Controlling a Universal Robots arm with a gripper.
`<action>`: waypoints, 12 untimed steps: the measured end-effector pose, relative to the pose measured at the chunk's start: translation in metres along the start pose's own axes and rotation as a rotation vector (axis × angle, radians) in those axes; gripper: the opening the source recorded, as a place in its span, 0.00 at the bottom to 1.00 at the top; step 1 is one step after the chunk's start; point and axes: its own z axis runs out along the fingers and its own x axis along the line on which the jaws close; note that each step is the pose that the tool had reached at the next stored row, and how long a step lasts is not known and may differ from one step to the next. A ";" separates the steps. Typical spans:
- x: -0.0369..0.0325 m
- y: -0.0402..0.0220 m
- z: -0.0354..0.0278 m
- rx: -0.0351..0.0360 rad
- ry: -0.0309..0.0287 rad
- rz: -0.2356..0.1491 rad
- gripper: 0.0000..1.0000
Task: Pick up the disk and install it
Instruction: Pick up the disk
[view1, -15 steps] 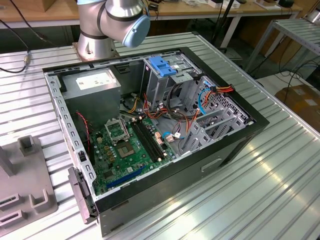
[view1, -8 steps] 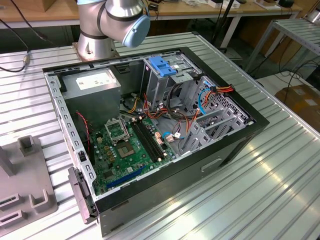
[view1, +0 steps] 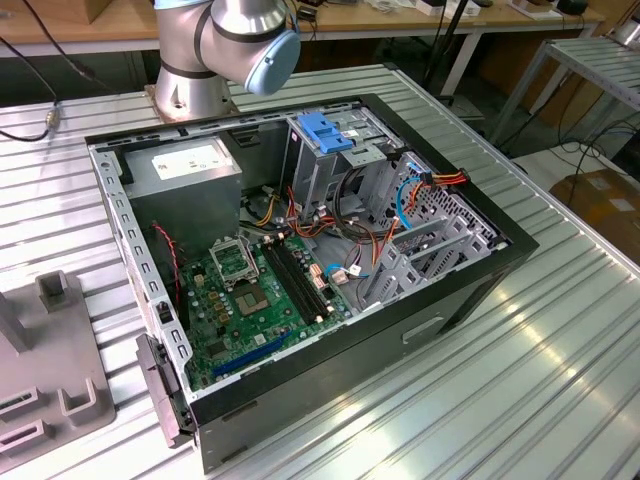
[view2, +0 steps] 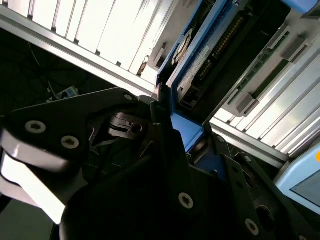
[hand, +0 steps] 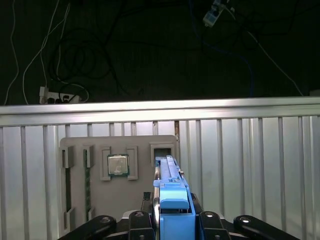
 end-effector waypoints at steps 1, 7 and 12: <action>0.0000 0.0000 -0.0013 0.0000 0.0000 0.000 0.37; -0.0002 0.0001 -0.0082 0.0002 -0.0001 0.000 0.37; -0.0003 0.0002 -0.0145 0.0000 0.0000 0.000 0.37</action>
